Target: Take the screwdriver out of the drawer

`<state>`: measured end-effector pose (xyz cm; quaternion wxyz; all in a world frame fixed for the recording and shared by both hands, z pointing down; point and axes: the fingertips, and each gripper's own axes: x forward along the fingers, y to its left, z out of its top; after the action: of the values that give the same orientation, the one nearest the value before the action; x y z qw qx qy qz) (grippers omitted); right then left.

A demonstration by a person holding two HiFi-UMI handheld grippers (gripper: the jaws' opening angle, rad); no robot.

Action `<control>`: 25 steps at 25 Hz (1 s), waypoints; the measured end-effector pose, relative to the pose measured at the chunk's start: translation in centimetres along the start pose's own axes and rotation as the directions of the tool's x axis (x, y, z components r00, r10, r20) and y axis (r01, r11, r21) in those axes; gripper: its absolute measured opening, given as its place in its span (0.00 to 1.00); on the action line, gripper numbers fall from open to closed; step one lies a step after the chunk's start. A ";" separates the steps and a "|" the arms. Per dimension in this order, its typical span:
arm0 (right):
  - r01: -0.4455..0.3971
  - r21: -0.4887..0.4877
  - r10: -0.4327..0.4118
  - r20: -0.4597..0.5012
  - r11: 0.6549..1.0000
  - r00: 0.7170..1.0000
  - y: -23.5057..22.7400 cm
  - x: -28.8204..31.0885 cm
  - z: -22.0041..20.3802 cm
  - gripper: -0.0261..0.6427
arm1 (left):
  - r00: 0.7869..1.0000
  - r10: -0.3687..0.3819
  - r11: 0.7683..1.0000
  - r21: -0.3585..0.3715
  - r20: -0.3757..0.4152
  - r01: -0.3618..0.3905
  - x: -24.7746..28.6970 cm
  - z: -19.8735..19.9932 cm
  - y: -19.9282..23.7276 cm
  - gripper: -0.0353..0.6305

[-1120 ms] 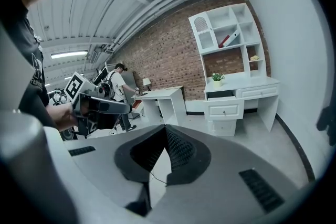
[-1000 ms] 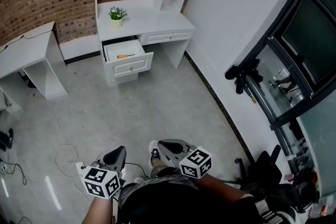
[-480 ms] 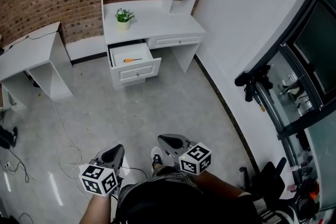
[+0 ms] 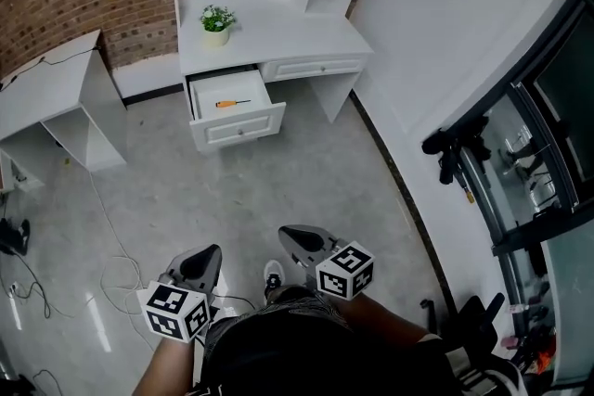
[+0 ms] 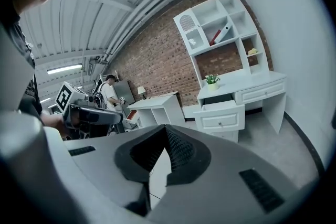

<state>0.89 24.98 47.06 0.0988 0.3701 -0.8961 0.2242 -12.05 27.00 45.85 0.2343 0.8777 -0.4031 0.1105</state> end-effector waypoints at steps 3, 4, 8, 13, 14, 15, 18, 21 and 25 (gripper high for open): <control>-0.012 0.004 0.012 0.002 1.000 1.000 -1.9 0.7 1.1 0.04 | 1.000 0.004 1.000 -0.019 0.004 -0.004 1.9 1.2 0.3 0.08; -0.017 0.004 0.017 0.003 1.000 1.000 -2.6 1.0 1.4 0.04 | 1.000 0.008 1.000 -0.024 0.005 -0.007 2.5 1.6 0.5 0.08; -0.039 0.004 0.039 0.016 0.999 0.999 -5.1 1.9 3.1 0.04 | 0.999 0.032 0.999 -0.026 0.002 -0.032 5.0 3.0 1.1 0.08; -0.061 -0.012 0.062 0.026 0.998 0.998 -8.2 2.4 4.7 0.04 | 0.999 0.046 0.999 -0.008 0.016 -0.046 7.9 4.9 1.0 0.08; -0.063 -0.012 0.063 0.026 0.998 0.998 -8.8 2.5 4.9 0.04 | 0.999 0.048 0.999 -0.005 0.019 -0.048 8.4 5.2 0.9 0.08; -0.065 -0.011 0.065 0.027 0.998 0.998 -9.3 2.6 5.1 0.04 | 0.999 0.049 0.999 -0.004 0.019 -0.049 8.9 5.4 0.9 0.08; -0.072 -0.016 0.073 0.033 0.997 0.997 -10.6 2.8 5.9 0.04 | 0.999 0.049 0.999 -0.003 0.014 -0.049 10.3 5.8 0.9 0.08; -0.081 -0.022 0.082 0.035 0.996 0.996 -11.6 2.9 6.5 0.05 | 0.998 0.054 0.999 -0.007 0.018 -0.054 11.5 6.4 0.9 0.08; -0.087 -0.015 0.087 0.032 0.996 0.996 -13.0 3.0 6.8 0.04 | 0.998 0.059 0.998 -0.019 0.030 -0.059 12.8 7.4 0.8 0.08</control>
<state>7.93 11.76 46.37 0.0768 0.3336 -0.9144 0.2160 -4.24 14.43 44.57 0.2328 0.8648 -0.4335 0.1002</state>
